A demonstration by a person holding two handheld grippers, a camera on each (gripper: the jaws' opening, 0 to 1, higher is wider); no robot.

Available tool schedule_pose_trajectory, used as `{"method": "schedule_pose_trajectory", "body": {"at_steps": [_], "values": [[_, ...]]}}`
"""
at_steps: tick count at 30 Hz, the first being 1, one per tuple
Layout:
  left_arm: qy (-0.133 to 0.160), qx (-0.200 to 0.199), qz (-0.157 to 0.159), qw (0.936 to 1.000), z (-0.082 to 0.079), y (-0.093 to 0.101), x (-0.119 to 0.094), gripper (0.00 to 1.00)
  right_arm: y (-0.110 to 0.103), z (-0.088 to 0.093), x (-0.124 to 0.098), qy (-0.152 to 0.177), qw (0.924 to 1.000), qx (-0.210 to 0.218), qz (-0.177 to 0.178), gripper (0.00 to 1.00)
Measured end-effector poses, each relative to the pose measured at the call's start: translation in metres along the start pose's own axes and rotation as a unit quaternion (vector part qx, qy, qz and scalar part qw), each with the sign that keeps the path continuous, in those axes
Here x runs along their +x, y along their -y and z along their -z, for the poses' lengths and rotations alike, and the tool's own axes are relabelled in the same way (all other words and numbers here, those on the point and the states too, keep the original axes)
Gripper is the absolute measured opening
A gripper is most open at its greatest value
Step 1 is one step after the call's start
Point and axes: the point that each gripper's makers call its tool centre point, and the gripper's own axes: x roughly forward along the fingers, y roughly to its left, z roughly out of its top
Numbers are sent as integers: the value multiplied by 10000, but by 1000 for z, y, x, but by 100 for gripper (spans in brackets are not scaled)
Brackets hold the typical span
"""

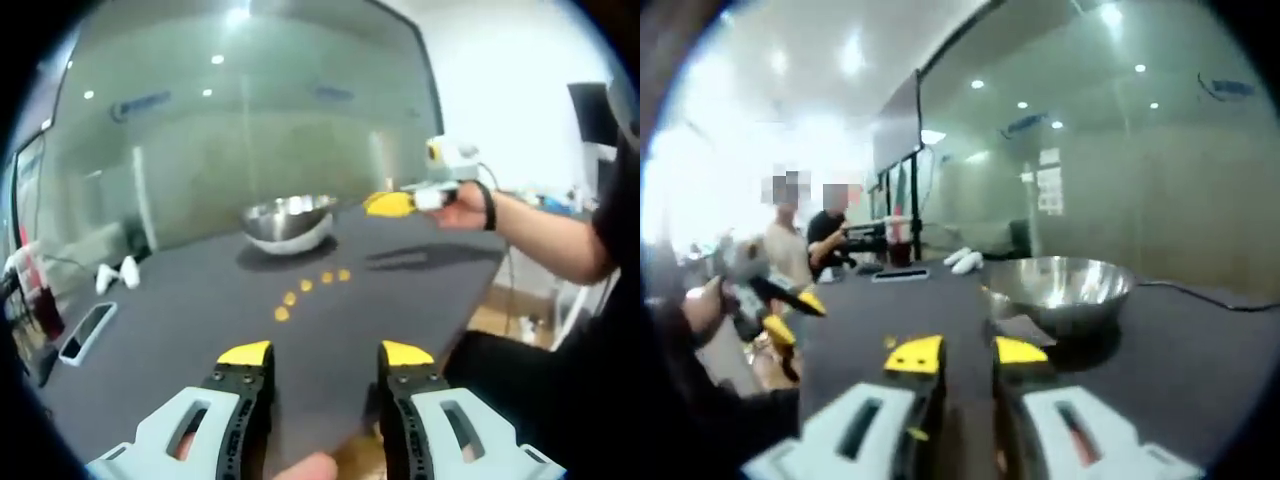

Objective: Pick up the QQ candy scattered on the table and place it into the stainless steel bowl on the table

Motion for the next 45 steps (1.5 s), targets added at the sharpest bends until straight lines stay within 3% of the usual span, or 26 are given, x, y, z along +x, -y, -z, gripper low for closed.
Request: {"method": "schedule_pose_trajectory", "body": {"at_steps": [7,12,16,29,31,45], "values": [[43,45,-7,10000,-5,1,-2,43,-3,13,-35,-118,9998,-155,-100,20],[33,10,17,10000,-4,3,0,43,-6,32,-39,-413,9978,-445,-249,20],[25,83,-4,10000,-5,4,1,43,-11,43,-29,-566,9968,-473,-302,20],[-44,59,-97,9999,0,-3,-5,43,-33,51,21,-794,9932,-491,-690,20],[-58,66,-98,9999,1,-3,-6,43,-34,58,28,-1003,9923,-313,-658,20],[-90,59,-52,9999,4,-3,-7,43,-36,70,76,-1389,9874,-403,-640,16]]}}
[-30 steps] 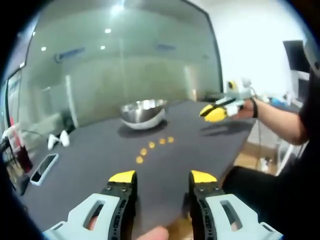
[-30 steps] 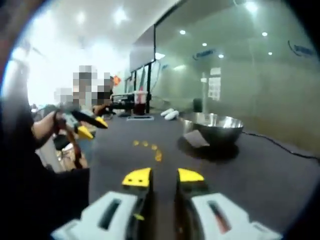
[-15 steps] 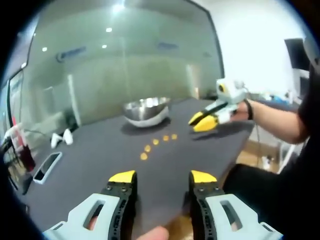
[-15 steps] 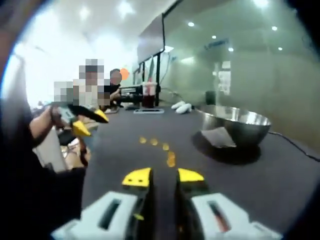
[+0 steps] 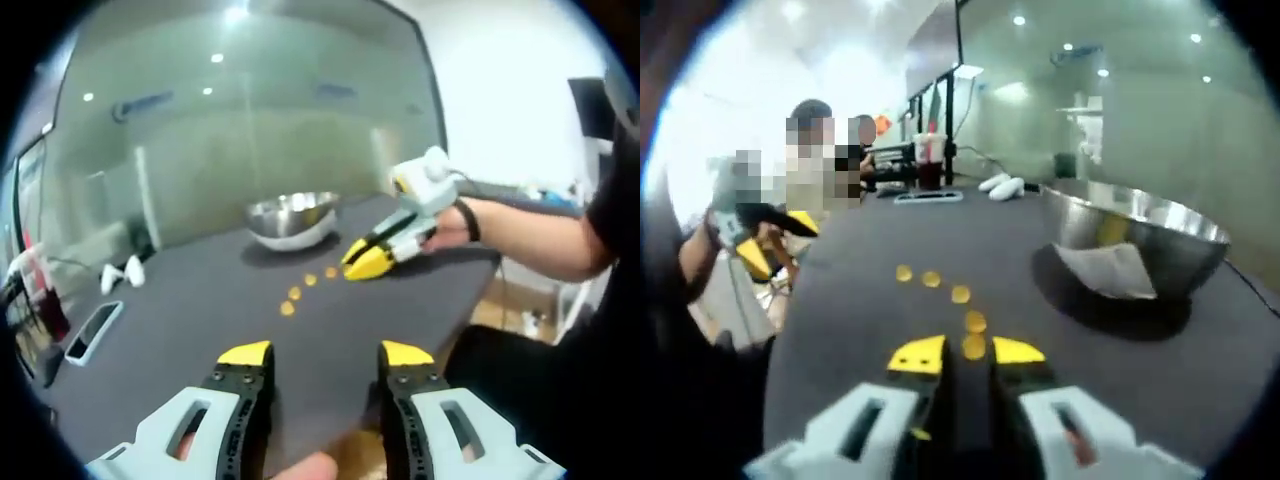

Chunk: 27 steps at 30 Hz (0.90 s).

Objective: Pick up the QQ candy scattered on the table and place it into the stainless steel bowl on the table

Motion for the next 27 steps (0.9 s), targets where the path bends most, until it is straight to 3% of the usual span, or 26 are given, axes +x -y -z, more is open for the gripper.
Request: {"method": "schedule_pose_trajectory", "body": {"at_steps": [5,10,17,21,27], "values": [[-15,-17,-14,10000,2,-2,-1,43,-2,-2,4,48,9999,-140,4,10],[-35,-37,-19,10000,4,-3,0,43,-3,-2,3,122,9997,189,42,10],[7,-31,29,10000,1,0,3,43,-8,-8,-6,297,9992,256,52,10],[7,-25,20,10000,1,-1,3,43,2,-28,-26,838,9940,461,536,10],[38,-36,8,10000,0,-1,4,42,30,-62,-57,1309,9833,529,1145,10]]}}
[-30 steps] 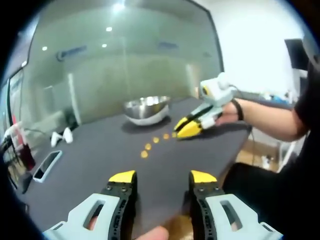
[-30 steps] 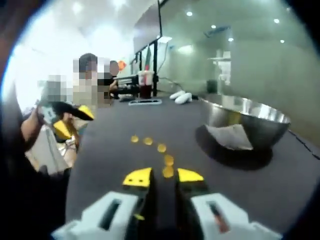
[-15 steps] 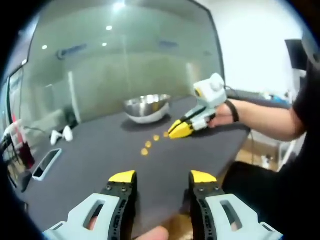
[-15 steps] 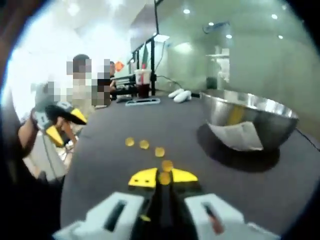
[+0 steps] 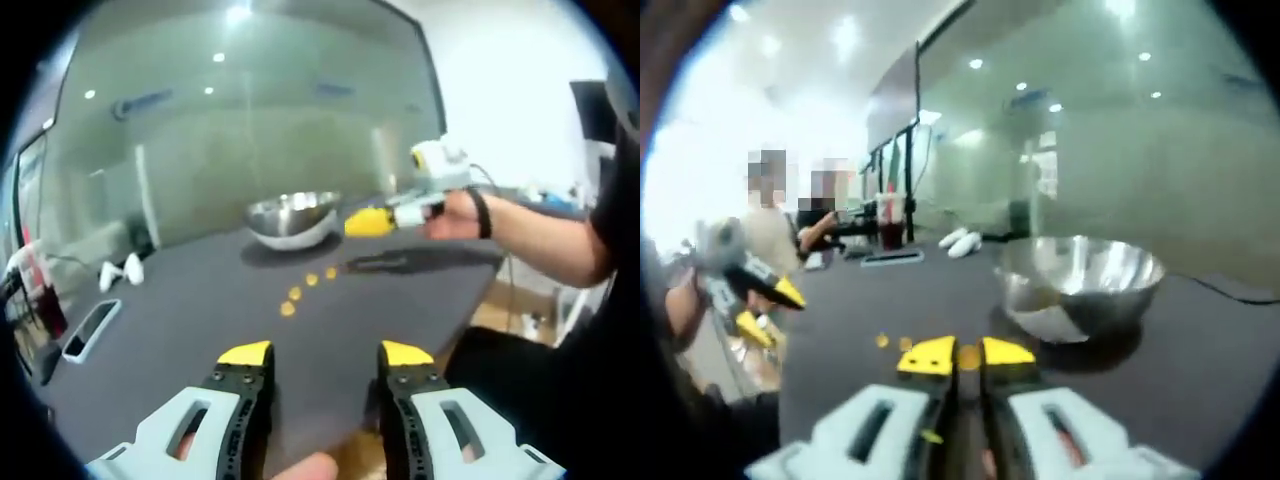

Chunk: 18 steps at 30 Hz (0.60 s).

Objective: Pick up the QQ candy scattered on the table and place it into the stainless steel bowl on the table

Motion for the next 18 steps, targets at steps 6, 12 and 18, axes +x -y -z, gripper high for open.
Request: {"method": "schedule_pose_trajectory", "body": {"at_steps": [6,12,18], "values": [[24,12,40,10000,-2,3,1,42,18,-37,1,400,9986,-35,352,10],[5,28,45,10000,-2,5,0,42,42,-63,16,645,9931,-617,757,10],[28,47,62,10000,-4,7,0,43,68,-64,38,462,9878,-943,1148,9]]}}
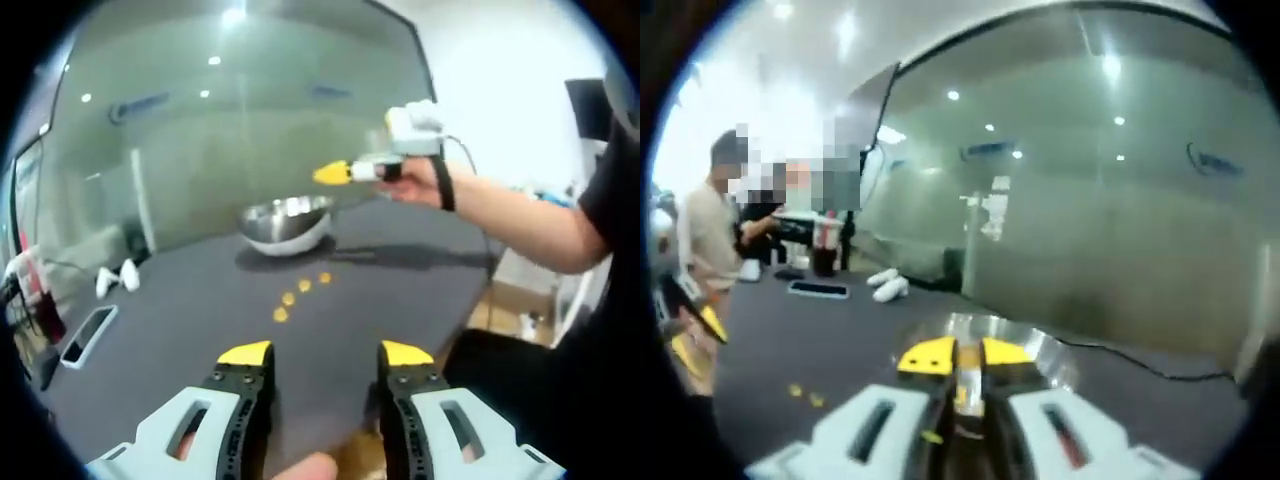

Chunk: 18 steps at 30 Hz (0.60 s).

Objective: Pick up the QQ candy scattered on the table and place it into the stainless steel bowl on the table

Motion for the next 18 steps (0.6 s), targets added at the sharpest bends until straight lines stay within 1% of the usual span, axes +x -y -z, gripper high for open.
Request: {"method": "schedule_pose_trajectory", "body": {"at_steps": [3,6,8,9,10,11,12,13,14,16,18], "values": [[-45,-13,-38,10000,2,-2,0,42,2,-2,6,61,9999,84,2,9],[-47,-27,-61,10000,3,-4,-2,42,3,-2,6,67,9999,92,95,9],[-25,-22,-68,10000,1,-4,-4,42,3,1,7,8,9999,31,128,9],[-4,-13,-63,10000,-1,-4,-4,42,4,3,8,-23,9999,66,137,10],[17,-1,-54,10000,-2,-4,-4,42,5,3,9,41,9997,226,131,13],[22,7,-52,10000,-3,-4,-3,43,3,-3,9,251,9982,546,42,23],[21,17,-64,10000,-3,-4,-3,43,2,-5,9,322,9966,753,1,30],[25,11,-92,10000,-4,-5,-2,43,4,-9,7,414,9955,855,-17,30],[28,-2,-104,9999,-4,-6,-2,43,7,-7,5,385,9963,773,35,27],[33,-30,-107,9999,-3,-6,-1,43,9,-6,4,361,9966,739,105,27],[20,-19,-92,10000,-3,-6,-1,43,8,-3,3,299,9958,865,26,27]]}}
